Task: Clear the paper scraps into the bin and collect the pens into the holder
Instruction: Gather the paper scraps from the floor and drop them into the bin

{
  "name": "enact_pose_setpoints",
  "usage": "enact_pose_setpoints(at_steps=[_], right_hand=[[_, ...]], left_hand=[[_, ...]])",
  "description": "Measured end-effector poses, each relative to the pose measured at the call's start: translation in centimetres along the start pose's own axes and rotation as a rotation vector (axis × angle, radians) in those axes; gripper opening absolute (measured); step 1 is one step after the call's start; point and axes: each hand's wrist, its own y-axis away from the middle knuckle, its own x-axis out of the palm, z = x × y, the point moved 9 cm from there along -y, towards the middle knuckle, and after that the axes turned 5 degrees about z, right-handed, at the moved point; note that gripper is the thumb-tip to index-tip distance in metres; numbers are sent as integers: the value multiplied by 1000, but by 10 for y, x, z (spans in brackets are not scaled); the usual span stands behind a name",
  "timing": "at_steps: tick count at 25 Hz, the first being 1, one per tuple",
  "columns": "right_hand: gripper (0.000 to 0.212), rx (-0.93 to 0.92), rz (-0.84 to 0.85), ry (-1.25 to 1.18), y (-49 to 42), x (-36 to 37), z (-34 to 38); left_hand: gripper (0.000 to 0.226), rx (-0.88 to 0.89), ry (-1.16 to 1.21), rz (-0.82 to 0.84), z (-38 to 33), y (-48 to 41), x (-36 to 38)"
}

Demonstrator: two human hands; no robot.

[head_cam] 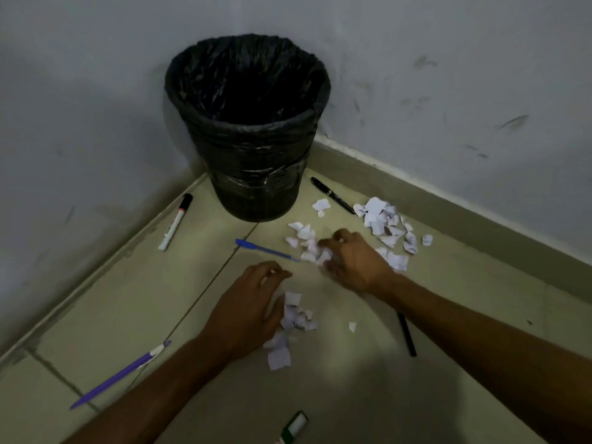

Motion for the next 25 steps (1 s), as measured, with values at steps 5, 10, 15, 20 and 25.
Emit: enact_pose_setpoints(at_steps=[5,10,15,20,25], right_hand=[[45,-30,-154,-18,-6,-38,-11],[63,-39,-43,102,-75,-34,-21],[49,-125,91,121,-51,1,-9],[41,217,-338,-65,13,-59,-95],[46,317,-24,-53,2,-33,-116]], left_hand=[[61,-138,-152,143,11,-85,6],[38,-136,-253,354,17,-137,42],[37,14,35,376,-4,-113,57],[31,35,199,126,-3,-109,29],[27,19,204,119,-8,-110,24]])
